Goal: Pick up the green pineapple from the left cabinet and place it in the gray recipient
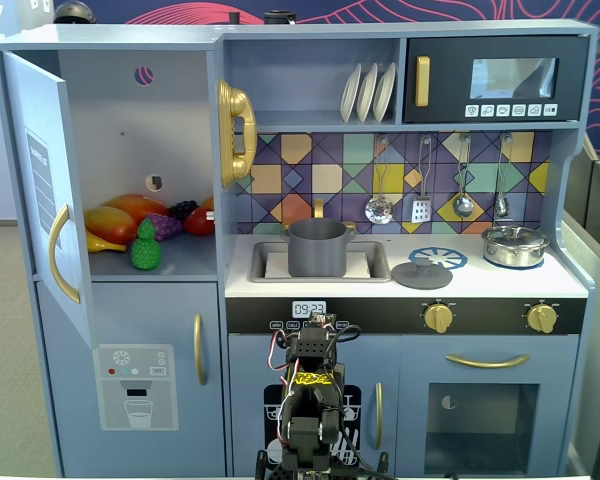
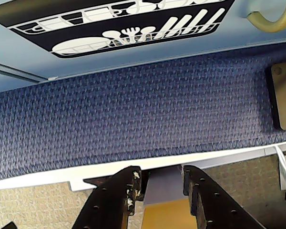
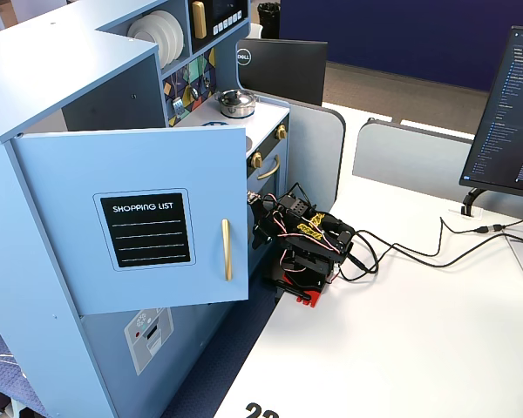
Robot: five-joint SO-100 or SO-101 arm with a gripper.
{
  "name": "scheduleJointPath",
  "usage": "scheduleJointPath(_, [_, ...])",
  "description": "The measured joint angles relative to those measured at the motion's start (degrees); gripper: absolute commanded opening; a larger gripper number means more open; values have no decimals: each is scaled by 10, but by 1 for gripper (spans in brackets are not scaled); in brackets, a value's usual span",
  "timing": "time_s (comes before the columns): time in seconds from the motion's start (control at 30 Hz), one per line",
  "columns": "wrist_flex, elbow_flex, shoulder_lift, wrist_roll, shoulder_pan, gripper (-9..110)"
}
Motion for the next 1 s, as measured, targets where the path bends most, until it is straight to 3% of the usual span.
scheduleJointPath(0.47, [0,0,0,-8,32,0])
scheduleJointPath(0.63, [-46,4,-12,23,-119,0])
scheduleJointPath(0.77, [-239,-45,-29,41,-301,0])
scheduleJointPath(0.87, [-452,-94,-122,-23,-421,5])
scheduleJointPath(1.0, [-630,-209,-216,-49,-501,14])
